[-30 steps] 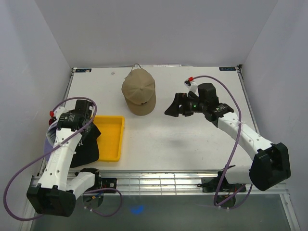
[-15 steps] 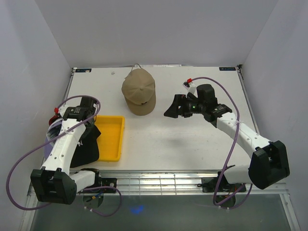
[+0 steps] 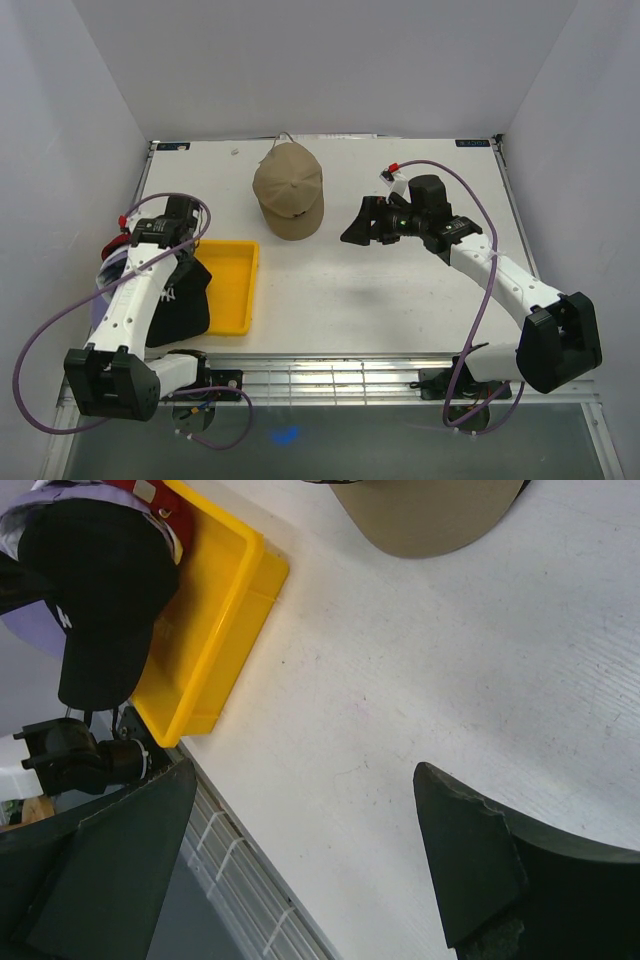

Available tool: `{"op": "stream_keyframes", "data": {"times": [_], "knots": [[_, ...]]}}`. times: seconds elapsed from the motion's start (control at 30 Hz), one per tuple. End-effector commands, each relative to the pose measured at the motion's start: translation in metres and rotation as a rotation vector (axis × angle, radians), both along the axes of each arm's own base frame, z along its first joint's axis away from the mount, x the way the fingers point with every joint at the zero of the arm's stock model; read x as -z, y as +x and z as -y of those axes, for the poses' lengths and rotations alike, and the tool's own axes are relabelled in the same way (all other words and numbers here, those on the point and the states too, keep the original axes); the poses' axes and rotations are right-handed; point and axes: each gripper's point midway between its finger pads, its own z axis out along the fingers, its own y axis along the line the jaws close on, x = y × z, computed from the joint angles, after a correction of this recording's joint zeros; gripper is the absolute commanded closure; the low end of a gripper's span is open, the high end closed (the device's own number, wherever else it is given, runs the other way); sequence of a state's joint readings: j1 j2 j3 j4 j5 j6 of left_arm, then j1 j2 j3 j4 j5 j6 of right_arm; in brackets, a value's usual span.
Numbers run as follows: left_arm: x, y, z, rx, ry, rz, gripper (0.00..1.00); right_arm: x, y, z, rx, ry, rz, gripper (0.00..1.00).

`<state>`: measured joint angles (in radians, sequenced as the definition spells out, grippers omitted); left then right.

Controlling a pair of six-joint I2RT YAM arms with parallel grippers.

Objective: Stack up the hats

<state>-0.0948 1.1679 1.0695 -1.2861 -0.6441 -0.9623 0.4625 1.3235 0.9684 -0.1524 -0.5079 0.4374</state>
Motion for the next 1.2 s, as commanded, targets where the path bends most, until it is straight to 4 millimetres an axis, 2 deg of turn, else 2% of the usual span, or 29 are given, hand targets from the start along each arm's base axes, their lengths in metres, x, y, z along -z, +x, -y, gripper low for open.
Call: {"op": "stream_keyframes", "data": {"times": [0.0, 0.23, 0.47, 0.8, 1.0, 1.13, 1.17], "knots": [[-0.020, 0.015, 0.009, 0.085, -0.044, 0.050, 1.00, -0.017, 0.001, -0.005, -0.019, 0.040, 0.063, 0.06], [-0.042, 0.022, 0.029, 0.186, -0.139, 0.110, 1.00, -0.016, 0.000, -0.003, -0.010, 0.038, 0.059, 0.06], [-0.070, 0.033, 0.058, 0.297, -0.279, 0.199, 1.00, -0.020, 0.002, -0.002, 0.001, 0.034, 0.064, 0.06], [-0.106, 0.040, 0.083, 0.392, -0.388, 0.278, 1.00, -0.026, 0.004, -0.002, 0.011, 0.036, 0.068, 0.06], [-0.140, 0.054, 0.103, 0.449, -0.473, 0.364, 1.00, -0.035, 0.009, -0.003, 0.021, 0.034, 0.080, 0.06], [-0.164, 0.074, 0.108, 0.461, -0.488, 0.423, 1.00, -0.041, 0.011, -0.003, 0.027, 0.033, 0.084, 0.06], [-0.175, 0.078, 0.110, 0.475, -0.492, 0.454, 1.00, -0.043, 0.012, -0.003, 0.030, 0.034, 0.088, 0.06]]}}
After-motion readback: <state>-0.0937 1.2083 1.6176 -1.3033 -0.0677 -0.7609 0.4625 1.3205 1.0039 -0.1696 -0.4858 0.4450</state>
